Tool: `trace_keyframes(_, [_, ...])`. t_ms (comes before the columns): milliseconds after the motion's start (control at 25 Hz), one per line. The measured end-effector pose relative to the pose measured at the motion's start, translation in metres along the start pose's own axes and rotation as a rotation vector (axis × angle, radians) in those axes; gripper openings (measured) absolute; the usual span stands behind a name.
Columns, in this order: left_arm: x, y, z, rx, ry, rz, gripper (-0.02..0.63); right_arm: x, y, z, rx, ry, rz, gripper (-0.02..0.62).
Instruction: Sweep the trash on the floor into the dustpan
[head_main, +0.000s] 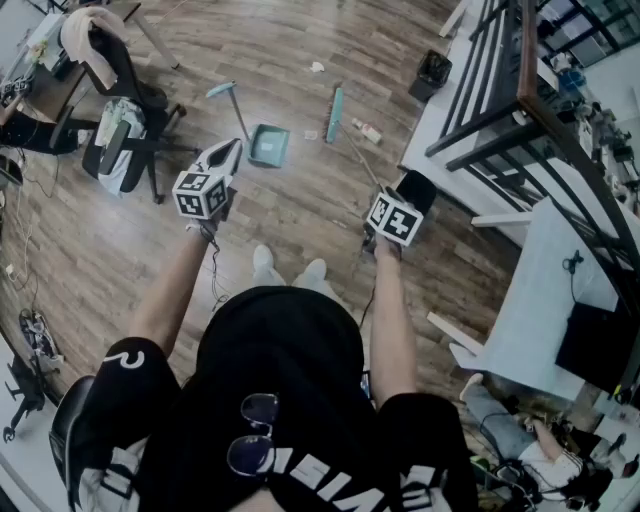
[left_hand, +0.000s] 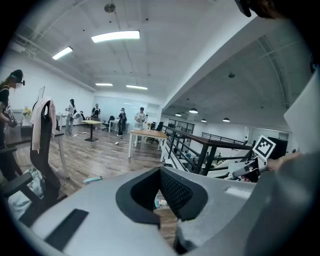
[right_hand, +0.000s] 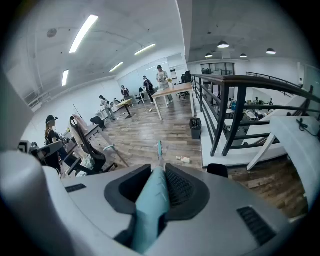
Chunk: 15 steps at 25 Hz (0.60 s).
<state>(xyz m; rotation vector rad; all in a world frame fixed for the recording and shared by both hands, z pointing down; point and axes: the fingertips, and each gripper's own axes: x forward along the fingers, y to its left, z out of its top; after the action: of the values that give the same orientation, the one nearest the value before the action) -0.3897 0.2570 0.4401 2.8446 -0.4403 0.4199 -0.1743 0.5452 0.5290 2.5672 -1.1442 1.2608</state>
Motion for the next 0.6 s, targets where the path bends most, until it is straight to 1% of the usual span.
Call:
trace_keyframes(360, [0.017, -0.015, -0.005, 0.007, 0.003, 0.02, -0.003, 0.003, -0.024, 0.011, -0.003, -0.004, 0.003, 0.083])
trace_keyframes(600, [0.036, -0.036, -0.008, 0.001, -0.001, 0.032, -0.002, 0.01, -0.049, 0.011, -0.008, 0.012, 0.005, 0.083])
